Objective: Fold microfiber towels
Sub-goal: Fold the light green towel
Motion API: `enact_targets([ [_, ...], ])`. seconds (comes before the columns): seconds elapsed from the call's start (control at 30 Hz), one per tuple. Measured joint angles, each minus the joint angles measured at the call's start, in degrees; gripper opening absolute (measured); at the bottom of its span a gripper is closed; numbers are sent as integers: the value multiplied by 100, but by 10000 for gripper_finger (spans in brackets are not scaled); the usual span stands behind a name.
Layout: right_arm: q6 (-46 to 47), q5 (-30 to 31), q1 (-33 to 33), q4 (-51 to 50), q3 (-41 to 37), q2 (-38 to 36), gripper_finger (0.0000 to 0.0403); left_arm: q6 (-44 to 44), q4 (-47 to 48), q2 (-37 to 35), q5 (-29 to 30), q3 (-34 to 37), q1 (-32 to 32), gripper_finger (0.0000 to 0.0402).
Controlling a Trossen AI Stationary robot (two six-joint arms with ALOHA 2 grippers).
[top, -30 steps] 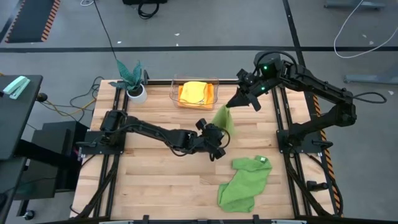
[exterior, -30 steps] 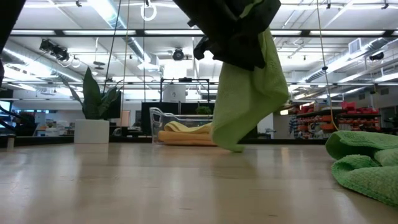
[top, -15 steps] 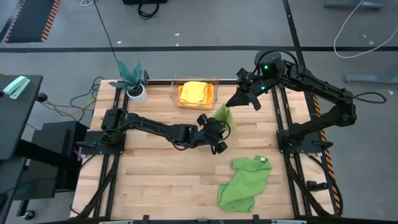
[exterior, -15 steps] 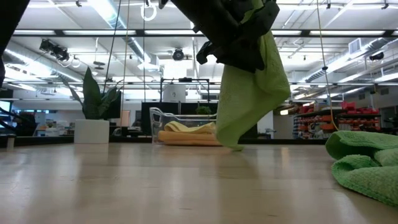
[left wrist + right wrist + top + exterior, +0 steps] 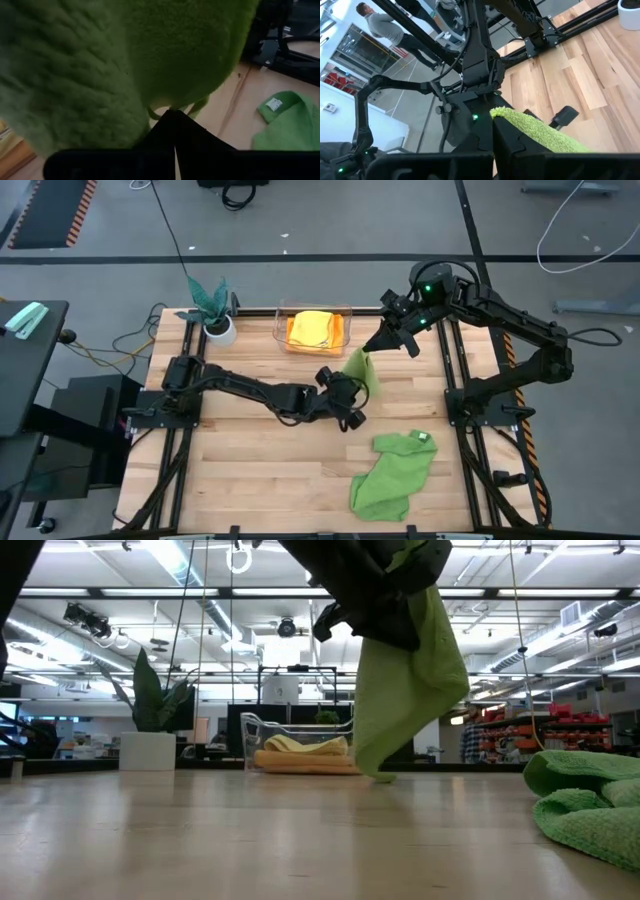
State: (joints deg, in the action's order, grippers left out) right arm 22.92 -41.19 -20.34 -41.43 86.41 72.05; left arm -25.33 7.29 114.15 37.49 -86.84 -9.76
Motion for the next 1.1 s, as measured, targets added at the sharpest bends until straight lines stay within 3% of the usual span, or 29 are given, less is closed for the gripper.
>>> enact_targets([
  [0.47, -56, 20, -15, -8, -4, -117, 0, -2, 140, -210, 1268, 1, -678, 2],
  [0.83, -63, 316, -26, -269, -4, -568, 0, -1043, 1709, -849, 1863, -4, -1019, 1],
  [1.1, -179, 652, -22, -1151, -2, -809, 0, -1455, 2527, -1311, 2439, -1, -1235, 1],
])
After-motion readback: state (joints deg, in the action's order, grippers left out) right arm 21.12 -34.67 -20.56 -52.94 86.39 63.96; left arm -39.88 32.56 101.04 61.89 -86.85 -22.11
